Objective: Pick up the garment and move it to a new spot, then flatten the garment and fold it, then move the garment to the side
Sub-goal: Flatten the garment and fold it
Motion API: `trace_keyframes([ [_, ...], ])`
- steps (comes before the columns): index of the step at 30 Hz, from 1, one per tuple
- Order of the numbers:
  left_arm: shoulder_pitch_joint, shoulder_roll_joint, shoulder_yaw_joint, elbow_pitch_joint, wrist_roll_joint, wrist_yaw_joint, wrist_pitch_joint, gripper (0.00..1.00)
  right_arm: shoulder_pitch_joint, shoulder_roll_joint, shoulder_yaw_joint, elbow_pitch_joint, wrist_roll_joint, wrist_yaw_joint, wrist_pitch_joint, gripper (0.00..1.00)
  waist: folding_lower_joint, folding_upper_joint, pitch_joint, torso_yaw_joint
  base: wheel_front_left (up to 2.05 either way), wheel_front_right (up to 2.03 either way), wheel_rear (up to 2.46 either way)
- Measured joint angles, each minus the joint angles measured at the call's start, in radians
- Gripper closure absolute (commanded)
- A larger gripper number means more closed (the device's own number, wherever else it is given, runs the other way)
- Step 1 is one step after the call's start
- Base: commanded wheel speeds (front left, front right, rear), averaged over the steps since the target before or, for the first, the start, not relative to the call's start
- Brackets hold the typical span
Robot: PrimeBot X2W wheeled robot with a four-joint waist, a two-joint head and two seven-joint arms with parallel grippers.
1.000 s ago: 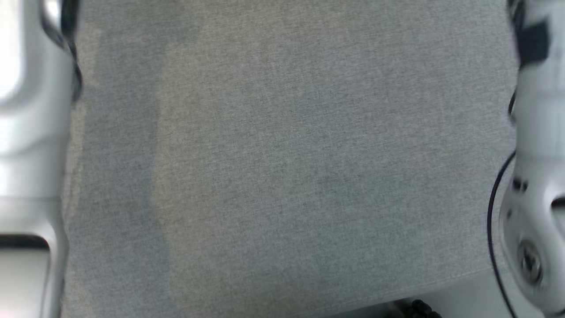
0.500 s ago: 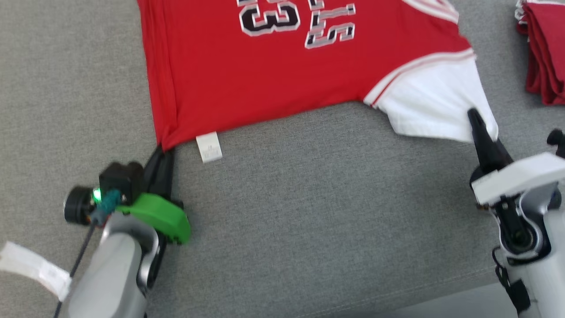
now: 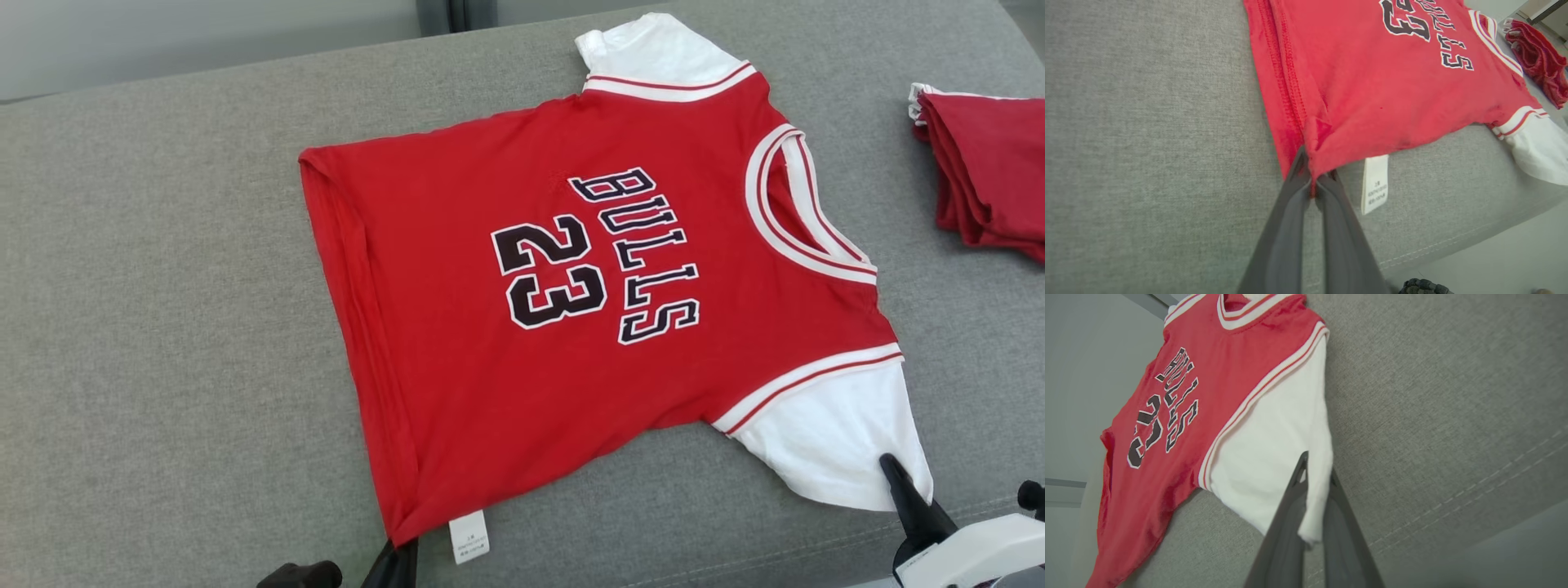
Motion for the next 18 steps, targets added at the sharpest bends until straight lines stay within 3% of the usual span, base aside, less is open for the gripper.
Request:
trace_keyframes([
  [4, -0.002, 0.005, 0.002, -0.079, -0.035, 0.009, 0.072, 1.0, -0.036, -0.002, -0.03, -0.017, -0.031, 0.0, 0.044, 1.0, 0.0, 0.0, -0.004, 0.002, 0.0, 0.0, 0.0],
  [10, -0.121, 0.064, 0.039, -0.155, -0.058, 0.007, 0.207, 1.0, -0.218, -0.041, -0.074, -0.018, -0.083, 0.0, 0.144, 1.0, 0.0, 0.0, -0.001, 0.008, 0.0, 0.0, 0.0],
  [18, -0.332, 0.09, 0.048, -0.137, -0.096, 0.001, 0.392, 1.0, -0.488, -0.085, -0.082, 0.063, -0.162, 0.0, 0.295, 1.0, 0.0, 0.0, 0.035, 0.025, 0.0, 0.0, 0.0],
])
